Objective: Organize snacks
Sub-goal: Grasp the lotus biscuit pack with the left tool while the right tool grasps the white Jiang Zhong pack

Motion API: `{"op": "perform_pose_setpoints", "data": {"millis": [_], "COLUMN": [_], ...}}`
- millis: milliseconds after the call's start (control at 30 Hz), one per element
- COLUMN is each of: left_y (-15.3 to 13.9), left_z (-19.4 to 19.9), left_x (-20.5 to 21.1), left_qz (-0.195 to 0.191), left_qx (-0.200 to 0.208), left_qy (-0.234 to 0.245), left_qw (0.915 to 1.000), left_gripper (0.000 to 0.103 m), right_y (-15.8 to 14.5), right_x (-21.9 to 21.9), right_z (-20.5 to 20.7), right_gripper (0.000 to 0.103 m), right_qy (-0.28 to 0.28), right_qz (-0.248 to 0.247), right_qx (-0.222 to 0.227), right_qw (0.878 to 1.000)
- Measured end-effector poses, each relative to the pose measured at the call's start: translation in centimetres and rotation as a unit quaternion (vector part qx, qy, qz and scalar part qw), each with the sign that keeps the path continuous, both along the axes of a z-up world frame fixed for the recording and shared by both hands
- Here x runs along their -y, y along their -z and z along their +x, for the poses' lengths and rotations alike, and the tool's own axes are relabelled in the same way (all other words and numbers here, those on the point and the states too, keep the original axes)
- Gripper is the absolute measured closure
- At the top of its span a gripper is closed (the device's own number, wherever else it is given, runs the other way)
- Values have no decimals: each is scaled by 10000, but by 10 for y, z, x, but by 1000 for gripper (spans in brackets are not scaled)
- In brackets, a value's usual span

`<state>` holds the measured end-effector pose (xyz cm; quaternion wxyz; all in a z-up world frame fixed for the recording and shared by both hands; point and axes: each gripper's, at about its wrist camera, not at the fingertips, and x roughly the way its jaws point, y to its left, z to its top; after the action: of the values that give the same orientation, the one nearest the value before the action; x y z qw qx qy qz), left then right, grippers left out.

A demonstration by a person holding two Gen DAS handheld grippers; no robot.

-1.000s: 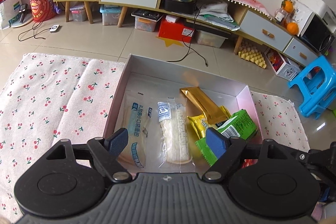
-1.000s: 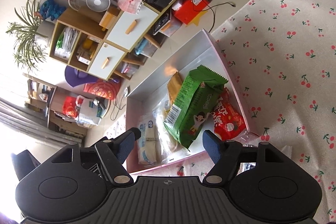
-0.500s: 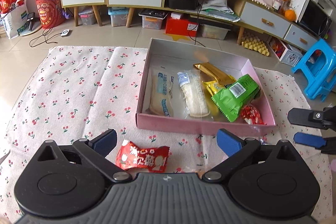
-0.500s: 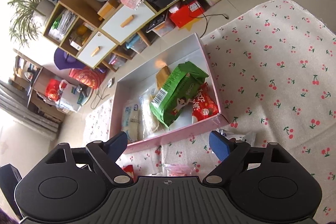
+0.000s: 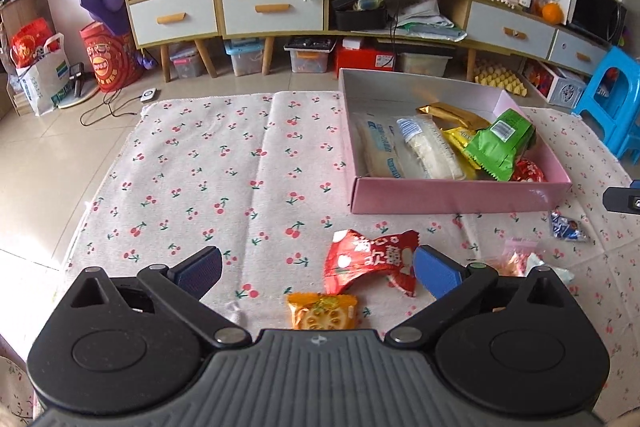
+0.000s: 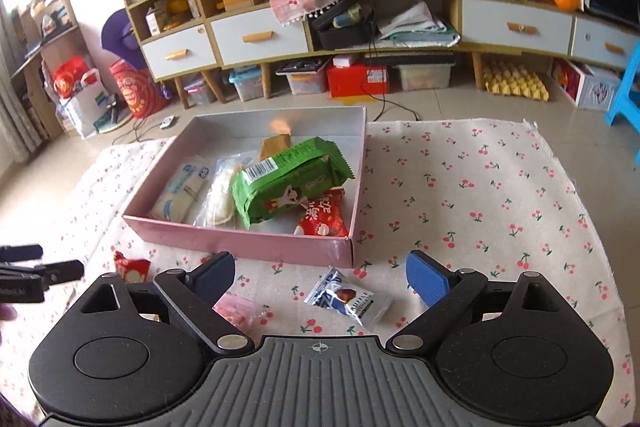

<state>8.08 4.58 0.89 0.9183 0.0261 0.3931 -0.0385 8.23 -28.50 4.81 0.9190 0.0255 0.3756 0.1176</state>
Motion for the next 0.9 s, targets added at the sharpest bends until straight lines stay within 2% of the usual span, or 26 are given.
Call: {"op": "perform_pose_setpoints", "data": {"millis": [167, 400, 600, 800, 900], "left_y": [12, 23, 37, 43, 45], "left_z": [-9, -23, -32, -28, -25], "left_x": [-13, -21, -22, -22, -18], "left_qz": [103, 81, 159, 83, 51], "left_qx": [-24, -181, -256, -236, -254], "left_qy": [115, 321, 517, 346, 276], "left_qw": [9999, 9993, 9982, 9991, 9993], "left_gripper": [1, 1, 1, 2, 3], "right_y": [12, 24, 33, 58, 63], "right_x": [-15, -41, -55, -71, -74], "right_z": [-23, -50, -68, -80, -82], "right_gripper": [8, 8, 8, 8, 3], "right_qy": [-471, -1305, -1527, -1601, -1588], "right_qz": [-448, -738, -418, -418, -310], "right_qx": [307, 376, -131, -573, -657], "right_qw": [9974, 9880, 9873, 9845, 9846]}}
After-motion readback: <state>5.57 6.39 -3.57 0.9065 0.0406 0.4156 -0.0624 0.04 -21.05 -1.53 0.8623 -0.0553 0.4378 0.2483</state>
